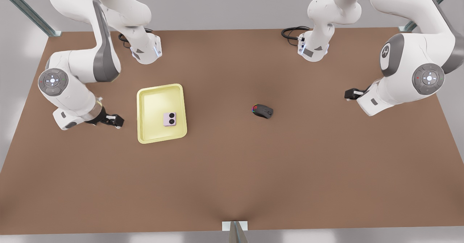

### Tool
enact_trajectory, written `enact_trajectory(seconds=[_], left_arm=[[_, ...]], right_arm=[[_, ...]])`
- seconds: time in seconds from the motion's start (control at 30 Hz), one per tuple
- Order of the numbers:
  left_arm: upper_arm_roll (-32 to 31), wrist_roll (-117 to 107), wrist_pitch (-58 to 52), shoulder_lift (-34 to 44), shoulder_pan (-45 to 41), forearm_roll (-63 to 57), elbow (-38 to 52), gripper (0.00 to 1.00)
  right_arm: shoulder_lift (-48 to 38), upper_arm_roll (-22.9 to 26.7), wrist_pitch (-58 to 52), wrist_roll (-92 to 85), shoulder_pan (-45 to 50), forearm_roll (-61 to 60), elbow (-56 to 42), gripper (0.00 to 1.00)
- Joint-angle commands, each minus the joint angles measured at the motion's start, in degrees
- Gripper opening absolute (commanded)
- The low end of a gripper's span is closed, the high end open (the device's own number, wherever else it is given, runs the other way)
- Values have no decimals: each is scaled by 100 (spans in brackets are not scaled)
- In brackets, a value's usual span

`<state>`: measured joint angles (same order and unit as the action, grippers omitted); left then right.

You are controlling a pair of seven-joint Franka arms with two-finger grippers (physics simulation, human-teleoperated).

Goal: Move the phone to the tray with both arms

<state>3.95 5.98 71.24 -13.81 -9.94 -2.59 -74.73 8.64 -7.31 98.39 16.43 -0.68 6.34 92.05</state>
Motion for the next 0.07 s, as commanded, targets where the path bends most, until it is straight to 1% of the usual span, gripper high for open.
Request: enact_trajectory(seconds=[0.0,0.03], left_arm=[[1,-18,-22,1,0,-13,2,100],[1,-18,-48,1,0,-13,11,100]], right_arm=[[-21,239,-602,-1607,85,-53,15,100],[-12,204,-584,-1976,77,-53,-47,100]])
